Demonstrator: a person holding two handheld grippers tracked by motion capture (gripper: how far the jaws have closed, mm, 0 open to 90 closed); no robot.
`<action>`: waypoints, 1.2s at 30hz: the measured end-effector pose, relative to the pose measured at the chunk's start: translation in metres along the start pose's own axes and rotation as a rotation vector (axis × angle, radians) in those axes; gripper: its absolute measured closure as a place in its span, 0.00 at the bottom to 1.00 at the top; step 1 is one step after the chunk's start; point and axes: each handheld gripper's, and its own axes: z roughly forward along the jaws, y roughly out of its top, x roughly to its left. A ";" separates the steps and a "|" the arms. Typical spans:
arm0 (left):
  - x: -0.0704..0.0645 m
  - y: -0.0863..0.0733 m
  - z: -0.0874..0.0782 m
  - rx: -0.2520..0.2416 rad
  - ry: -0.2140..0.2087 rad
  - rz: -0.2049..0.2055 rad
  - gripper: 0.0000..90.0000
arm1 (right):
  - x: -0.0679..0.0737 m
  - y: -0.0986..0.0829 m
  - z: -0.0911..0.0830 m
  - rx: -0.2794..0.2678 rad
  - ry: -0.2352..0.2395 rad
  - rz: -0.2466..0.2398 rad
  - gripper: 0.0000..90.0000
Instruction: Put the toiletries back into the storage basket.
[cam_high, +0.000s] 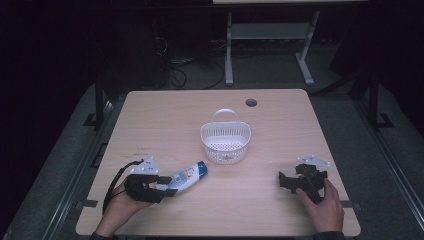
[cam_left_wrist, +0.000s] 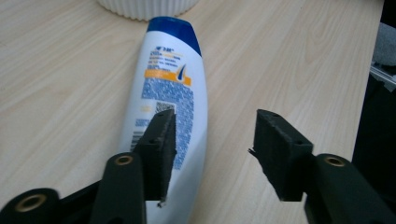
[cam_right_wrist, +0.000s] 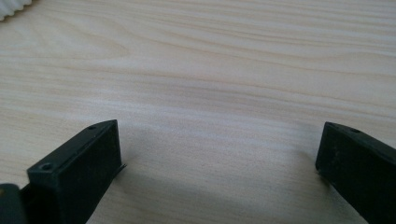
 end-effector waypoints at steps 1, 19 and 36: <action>0.000 0.000 0.000 0.000 0.000 0.000 0.51 | 0.000 0.000 0.000 0.000 0.000 0.000 0.00; 0.019 0.021 0.005 -0.010 0.066 0.000 0.32 | 0.000 0.000 0.000 0.001 0.000 0.001 0.00; 0.023 0.046 0.027 0.033 0.092 0.048 0.29 | 0.000 0.000 0.000 0.000 0.000 0.000 0.00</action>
